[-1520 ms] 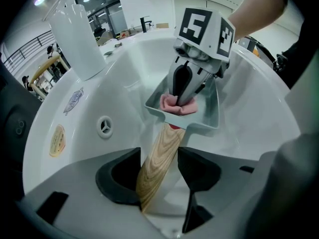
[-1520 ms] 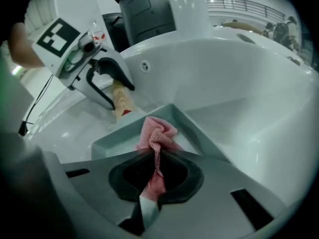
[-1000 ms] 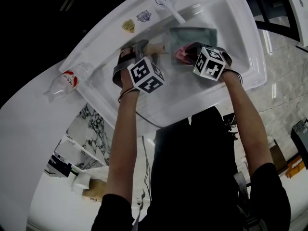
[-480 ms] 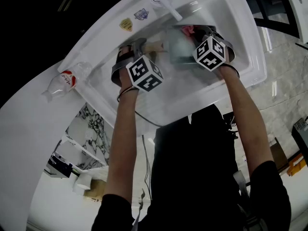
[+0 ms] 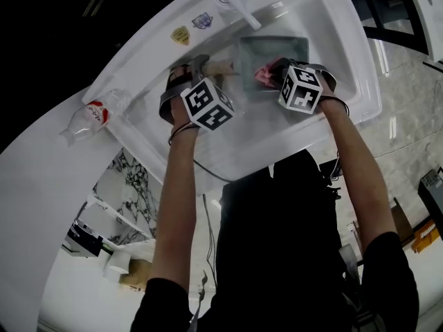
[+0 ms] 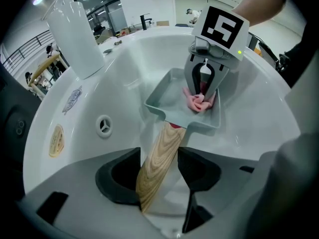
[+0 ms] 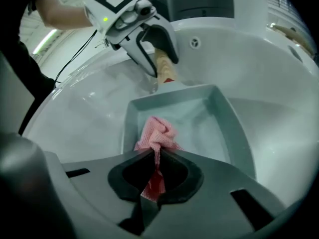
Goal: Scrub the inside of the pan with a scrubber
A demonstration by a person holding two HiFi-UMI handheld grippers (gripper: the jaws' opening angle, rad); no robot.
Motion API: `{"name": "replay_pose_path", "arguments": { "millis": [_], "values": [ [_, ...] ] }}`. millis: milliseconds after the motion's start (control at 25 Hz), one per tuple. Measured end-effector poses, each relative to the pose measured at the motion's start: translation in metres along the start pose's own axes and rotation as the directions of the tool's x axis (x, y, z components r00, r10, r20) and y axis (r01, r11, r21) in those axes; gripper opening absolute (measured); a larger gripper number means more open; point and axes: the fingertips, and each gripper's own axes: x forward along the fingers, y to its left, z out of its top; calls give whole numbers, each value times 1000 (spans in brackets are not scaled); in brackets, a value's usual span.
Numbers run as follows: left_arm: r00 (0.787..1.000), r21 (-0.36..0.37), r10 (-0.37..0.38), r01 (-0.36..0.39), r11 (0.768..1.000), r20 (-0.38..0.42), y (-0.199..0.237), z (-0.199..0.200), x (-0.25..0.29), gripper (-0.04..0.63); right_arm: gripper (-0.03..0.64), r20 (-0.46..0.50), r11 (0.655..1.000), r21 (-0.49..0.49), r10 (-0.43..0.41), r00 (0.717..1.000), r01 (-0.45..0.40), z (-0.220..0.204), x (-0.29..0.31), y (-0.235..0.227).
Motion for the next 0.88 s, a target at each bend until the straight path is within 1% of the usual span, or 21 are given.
{"name": "replay_pose_path", "arguments": {
  "millis": [80,120,200,320,440,520,600,680,720,760,800,880],
  "values": [
    [1000,3,4,-4,1000,3,0,0,-1,233,44,-29,998,-18,56,998,-57,-5,1,11],
    [1000,4,6,-6,1000,4,1,0,-1,233,44,-42,998,-17,68,997,-68,-9,1,12],
    [1000,7,8,-8,1000,5,1,1,0,233,44,-59,999,-4,51,997,-52,-16,-1,7],
    [1000,9,6,-6,1000,2,1,0,0,233,44,-55,998,36,-45,997,47,-21,-6,-16],
    [1000,14,11,-11,1000,4,1,1,-1,233,44,-31,984,77,-158,987,160,-21,-12,-42],
    [1000,15,14,-14,1000,3,1,0,-1,233,44,-31,965,82,-247,969,249,-22,-17,-61],
    [1000,11,7,-7,1000,-1,1,1,0,233,44,-68,938,63,-336,939,340,-28,-22,-79],
    [1000,7,0,0,1000,-5,1,1,0,233,44,-122,921,32,-382,916,388,-38,-26,-89],
    [1000,6,0,0,1000,-6,1,1,0,233,44,-143,920,22,-383,913,390,-41,-27,-90],
    [1000,6,1,-1,1000,-5,1,0,0,233,44,-155,925,14,-373,915,380,-43,-27,-89],
    [1000,7,3,-3,1000,-6,0,0,0,233,44,-163,934,6,-351,922,357,-44,-26,-84],
    [1000,8,8,-8,1000,-9,1,0,0,233,44,-171,961,-1,-272,947,276,-45,-23,-69]
  ]
}}
